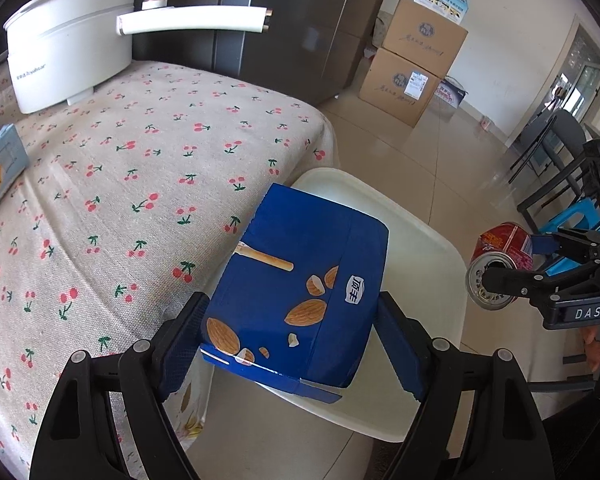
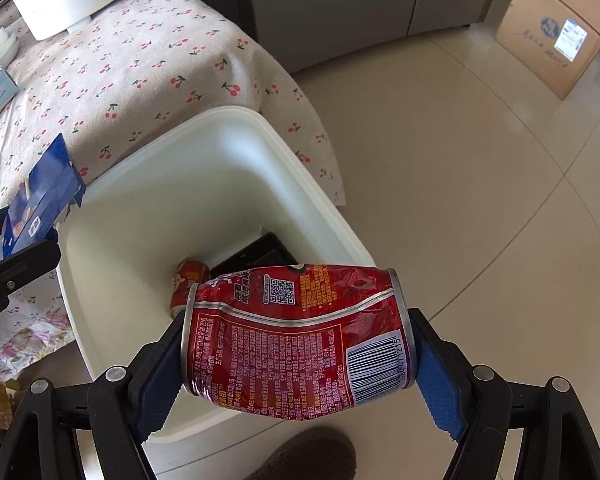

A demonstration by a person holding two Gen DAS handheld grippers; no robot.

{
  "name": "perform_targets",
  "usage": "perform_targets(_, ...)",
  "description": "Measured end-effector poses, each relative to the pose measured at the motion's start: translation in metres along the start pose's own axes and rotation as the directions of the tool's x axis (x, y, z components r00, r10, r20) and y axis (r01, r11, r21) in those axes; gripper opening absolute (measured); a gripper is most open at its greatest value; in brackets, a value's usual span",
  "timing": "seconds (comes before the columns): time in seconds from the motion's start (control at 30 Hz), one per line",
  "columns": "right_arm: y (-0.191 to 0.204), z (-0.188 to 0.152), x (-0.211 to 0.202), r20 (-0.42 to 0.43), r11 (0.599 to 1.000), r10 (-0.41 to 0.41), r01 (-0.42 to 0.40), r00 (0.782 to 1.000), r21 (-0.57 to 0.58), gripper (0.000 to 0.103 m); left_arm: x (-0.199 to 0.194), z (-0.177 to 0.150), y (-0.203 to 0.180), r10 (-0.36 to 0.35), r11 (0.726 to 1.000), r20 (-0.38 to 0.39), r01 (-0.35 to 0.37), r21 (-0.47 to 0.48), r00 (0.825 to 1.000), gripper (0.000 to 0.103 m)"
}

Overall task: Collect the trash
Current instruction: 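Carry the blue box and red can over the white bin and release both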

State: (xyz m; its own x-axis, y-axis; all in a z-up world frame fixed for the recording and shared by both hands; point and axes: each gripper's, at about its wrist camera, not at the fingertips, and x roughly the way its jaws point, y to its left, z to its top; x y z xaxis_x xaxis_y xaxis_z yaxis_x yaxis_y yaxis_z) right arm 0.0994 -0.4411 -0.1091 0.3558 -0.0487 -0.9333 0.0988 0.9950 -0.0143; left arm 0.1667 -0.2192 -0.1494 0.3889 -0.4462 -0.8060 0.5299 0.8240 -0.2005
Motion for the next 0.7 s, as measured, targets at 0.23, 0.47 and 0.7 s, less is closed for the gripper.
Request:
perform_targets(0.23,-0.001,0.002,0.002,0.000,1.000,-0.005,0.005,1.000,0.002,0.085,-0.006,0.001,-0.002,0.033,0.999,0.028,-0.033,0.023,0.999,0.100)
perform_targets(0.47,0.003,0.005,-0.003,0.010,1.000,0.002,-0.002,1.000,-0.003,0.085,-0.028,0.000,0.011,0.097,0.995,0.047,-0.099,0.027,0.994,0.102)
perform_targets(0.7,0.016,0.010,0.001,0.002,1.000,0.004,-0.004,1.000,-0.021,0.085,-0.060,-0.002,0.041,0.152,0.988,0.070,-0.150,-0.036,0.986,0.102)
